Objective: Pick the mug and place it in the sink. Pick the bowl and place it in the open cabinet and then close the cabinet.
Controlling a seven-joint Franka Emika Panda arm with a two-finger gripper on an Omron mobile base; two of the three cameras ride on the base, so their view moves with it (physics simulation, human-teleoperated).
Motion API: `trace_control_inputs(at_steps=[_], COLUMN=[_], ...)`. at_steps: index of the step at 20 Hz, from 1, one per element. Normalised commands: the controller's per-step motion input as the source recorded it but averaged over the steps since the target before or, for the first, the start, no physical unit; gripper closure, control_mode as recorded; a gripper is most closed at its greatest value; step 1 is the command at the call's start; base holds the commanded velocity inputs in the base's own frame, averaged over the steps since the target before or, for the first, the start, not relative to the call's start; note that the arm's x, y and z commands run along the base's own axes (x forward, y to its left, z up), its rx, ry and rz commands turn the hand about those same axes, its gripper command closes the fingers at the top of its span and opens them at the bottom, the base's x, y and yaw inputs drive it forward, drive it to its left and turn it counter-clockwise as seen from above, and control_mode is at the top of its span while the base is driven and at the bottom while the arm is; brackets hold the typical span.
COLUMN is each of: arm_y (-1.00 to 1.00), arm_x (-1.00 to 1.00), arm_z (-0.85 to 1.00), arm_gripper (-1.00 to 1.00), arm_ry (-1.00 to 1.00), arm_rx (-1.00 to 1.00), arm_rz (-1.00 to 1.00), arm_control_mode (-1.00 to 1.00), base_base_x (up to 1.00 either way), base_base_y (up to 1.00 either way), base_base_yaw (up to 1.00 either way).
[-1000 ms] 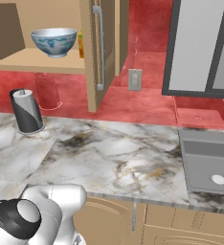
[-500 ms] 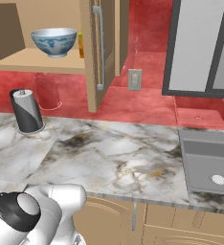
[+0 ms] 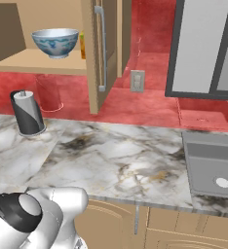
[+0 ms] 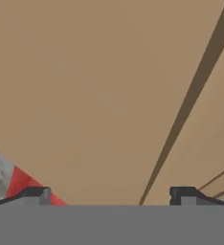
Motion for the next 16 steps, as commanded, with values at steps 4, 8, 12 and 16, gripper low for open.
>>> trace_control_inputs(at_steps=[4,8,12,16], arm_y=[-0.38,-0.49,-0.54,-0.37], arm_x=[0.25,0.28,0.24,0.32], arm_z=[0.00,0.00,0.00,0.00], arm_gripper=[-1.00,-1.00,-1.00,-1.00], arm_ry=[0.00,0.00,0.00,0.00], arm_rx=[0.00,0.00,0.01,0.00], arm_rz=[-0.04,-0.08,-0.09,-0.10], arm_control_mode=[-1.00,-1.00,-1.00,-1.00], base_base_x=[0.00,0.00,0.00,0.00], base_base_y=[0.00,0.00,0.00,0.00], base_base_yaw=[0.00,0.00,0.00,0.00])
